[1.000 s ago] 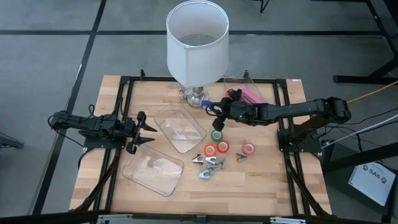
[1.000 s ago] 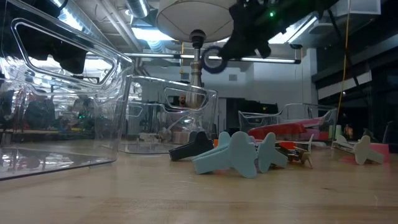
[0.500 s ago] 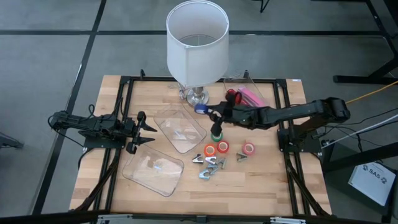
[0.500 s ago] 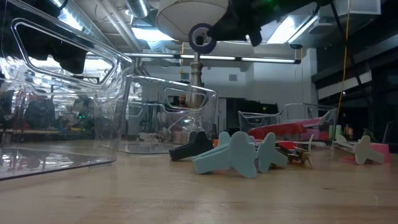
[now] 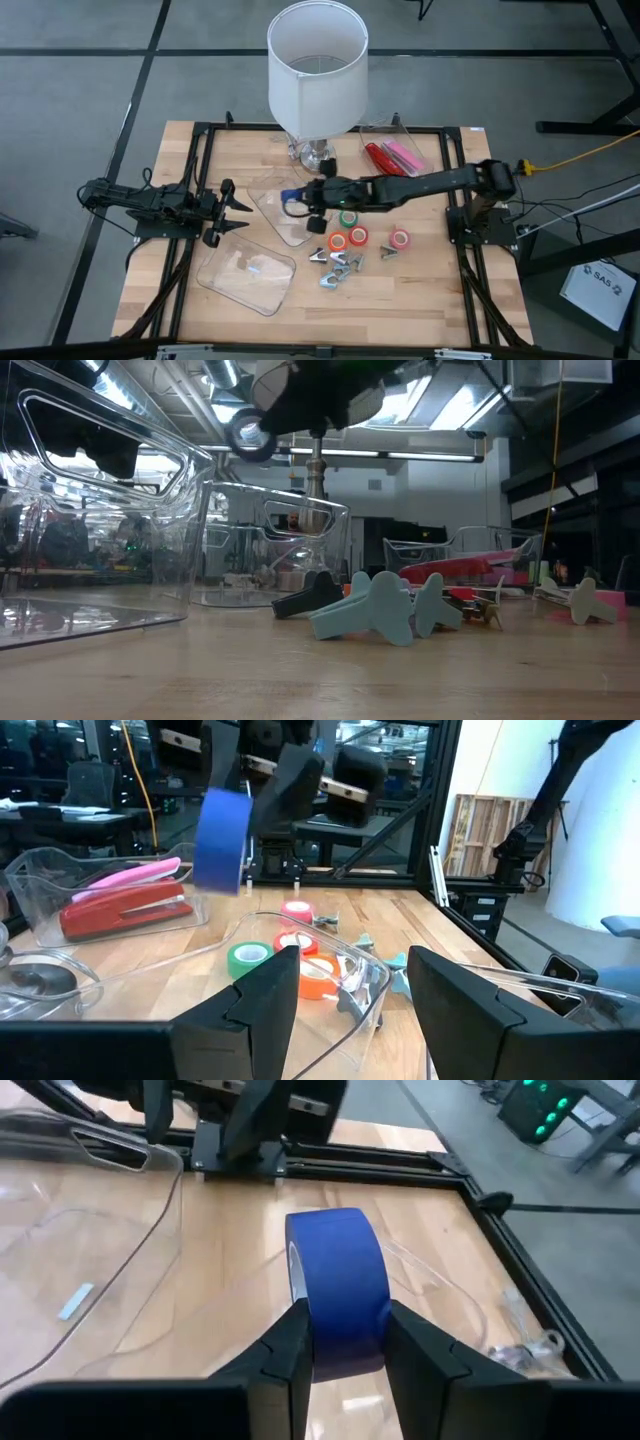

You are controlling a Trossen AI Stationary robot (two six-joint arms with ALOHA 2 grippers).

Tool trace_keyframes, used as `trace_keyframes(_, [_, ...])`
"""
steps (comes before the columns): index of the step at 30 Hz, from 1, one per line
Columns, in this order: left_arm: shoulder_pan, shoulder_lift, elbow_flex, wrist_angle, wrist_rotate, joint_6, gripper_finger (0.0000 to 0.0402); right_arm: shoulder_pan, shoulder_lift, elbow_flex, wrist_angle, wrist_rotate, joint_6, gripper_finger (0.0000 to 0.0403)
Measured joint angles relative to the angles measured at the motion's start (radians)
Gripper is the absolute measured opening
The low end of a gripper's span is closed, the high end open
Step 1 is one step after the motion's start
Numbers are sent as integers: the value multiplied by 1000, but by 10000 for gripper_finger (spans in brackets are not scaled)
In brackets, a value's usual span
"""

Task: Pick and place Stapler, Stapler remover, tape
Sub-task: Put the blue tape into the middle transparent bin

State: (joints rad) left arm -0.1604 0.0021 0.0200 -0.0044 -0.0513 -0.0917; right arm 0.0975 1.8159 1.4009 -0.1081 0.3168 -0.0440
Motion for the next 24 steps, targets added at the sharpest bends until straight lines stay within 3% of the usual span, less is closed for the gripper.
trace_keyframes(6, [0, 0, 0, 0, 0, 0, 185, -1, 114, 96, -46, 0, -24, 99])
trace_keyframes(19, [0, 0, 0, 0, 0, 0, 185, -86, 213, 102, -45, 0, 11, 106])
trace_keyframes(24, [0, 0, 0, 0, 0, 0, 185, -142, 270, 102, 26, -105, 15, 107])
